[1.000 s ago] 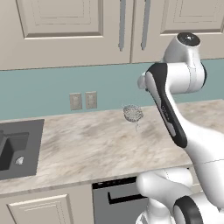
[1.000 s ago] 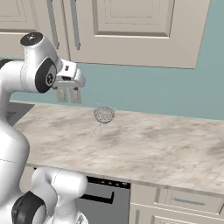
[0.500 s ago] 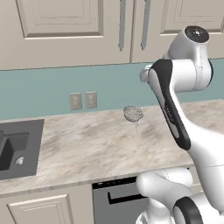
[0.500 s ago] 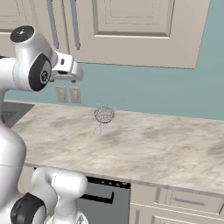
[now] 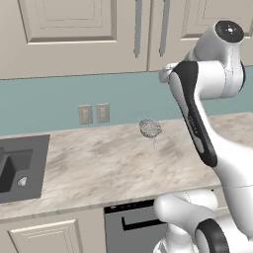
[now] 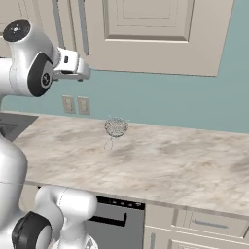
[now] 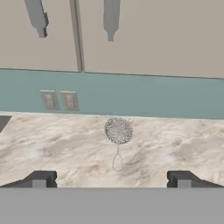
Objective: Pick the bar soap and soap dispenser from the cabinet and place them on the counter.
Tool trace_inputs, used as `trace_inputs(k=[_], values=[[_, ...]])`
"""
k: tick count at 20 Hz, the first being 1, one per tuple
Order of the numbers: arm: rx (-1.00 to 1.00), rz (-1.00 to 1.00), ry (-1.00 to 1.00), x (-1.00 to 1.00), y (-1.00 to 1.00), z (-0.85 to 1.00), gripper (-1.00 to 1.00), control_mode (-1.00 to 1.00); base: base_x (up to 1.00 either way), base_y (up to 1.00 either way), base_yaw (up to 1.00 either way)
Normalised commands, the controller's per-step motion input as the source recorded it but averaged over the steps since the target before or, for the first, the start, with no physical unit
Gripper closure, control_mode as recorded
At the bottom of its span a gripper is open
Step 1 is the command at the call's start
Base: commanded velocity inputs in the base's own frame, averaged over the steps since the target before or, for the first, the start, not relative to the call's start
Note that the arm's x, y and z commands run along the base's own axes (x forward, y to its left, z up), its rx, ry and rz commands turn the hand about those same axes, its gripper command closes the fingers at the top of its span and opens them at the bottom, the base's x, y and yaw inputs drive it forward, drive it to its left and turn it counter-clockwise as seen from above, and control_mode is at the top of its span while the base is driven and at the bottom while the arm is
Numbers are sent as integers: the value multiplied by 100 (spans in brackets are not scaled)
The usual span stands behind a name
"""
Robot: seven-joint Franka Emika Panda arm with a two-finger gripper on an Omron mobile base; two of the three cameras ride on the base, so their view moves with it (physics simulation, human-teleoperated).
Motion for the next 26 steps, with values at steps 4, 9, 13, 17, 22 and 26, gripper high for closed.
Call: trace_inputs(k=[4,9,13,17,22,26], values=[[0,0,-5,5,0,30,-100,-100,0,0,0],[0,-1,-7,3,0,31,-100,-100,0,0,0],[1,-1,-11,2,0,22,-100,-100,0,0,0],[7,-1,-5,2,-2,8,-100,-100,0,0,0],[7,0,-2,11,0,15,-100,-100,0,0,0],[0,0,-5,7,0,19,-100,-100,0,0,0]])
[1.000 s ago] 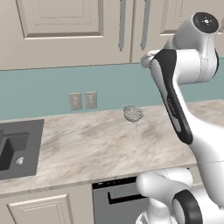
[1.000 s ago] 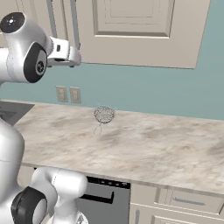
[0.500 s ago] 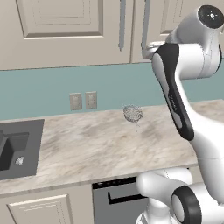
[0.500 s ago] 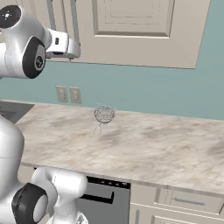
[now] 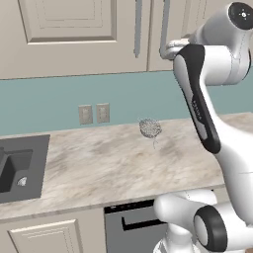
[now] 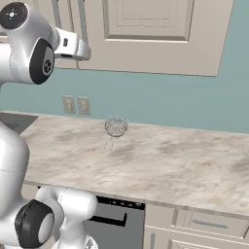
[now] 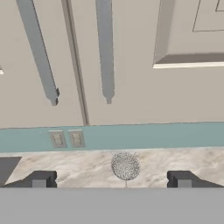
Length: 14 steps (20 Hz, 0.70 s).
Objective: Pick the bar soap and soap dispenser from the cabinet and place them on the counter.
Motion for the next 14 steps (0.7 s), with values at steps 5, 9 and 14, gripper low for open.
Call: trace_inputs(k=[5,9,14], values=[[0,1,0,15,-3,13,-100,-100,0,0,0],[0,0,-1,14,-6,20,-100,-100,0,0,0],[0,0,-3,21,0,24,-100,-100,0,0,0]])
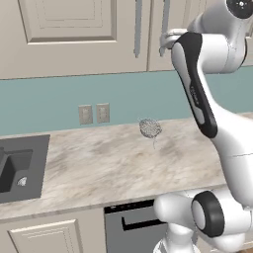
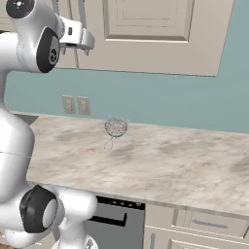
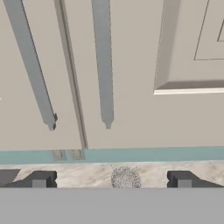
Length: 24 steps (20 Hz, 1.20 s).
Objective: Pick the bar soap and soap dispenser from the cabinet and place them on the counter.
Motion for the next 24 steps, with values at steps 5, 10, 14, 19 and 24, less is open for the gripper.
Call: trace_inputs(k=[5,10,14,19,24], values=[[-2,0,-4,15,0,15,-100,-100,0,0,0],[-2,0,-1,29,0,-2,-100,-100,0,0,0],[-2,0,-3,27,1,-8,-100,-100,0,0,0],[-1,0,-3,25,4,-3,-100,-100,0,0,0],[0,-1,-1,18,8,-3,-100,-100,0,0,0]])
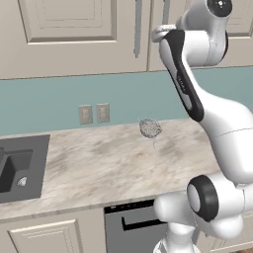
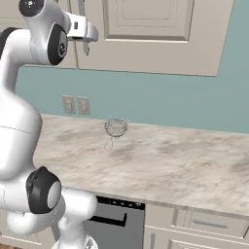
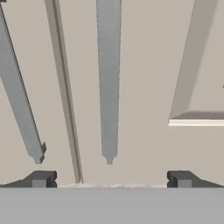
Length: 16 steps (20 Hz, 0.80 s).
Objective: Pick the bar soap and soap dispenser from the cabinet and place them on the counter.
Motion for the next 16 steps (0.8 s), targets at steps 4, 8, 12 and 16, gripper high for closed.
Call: trace_inputs(k=[4,8,12,16], values=[[-1,-1,0,21,2,-4,-100,-100,0,0,0],[0,-1,0,25,0,-4,-100,-100,0,0,0],[0,0,0,26,-1,-4,-100,-100,0,0,0],[0,-1,0,26,0,-2,-100,-100,0,0,0]])
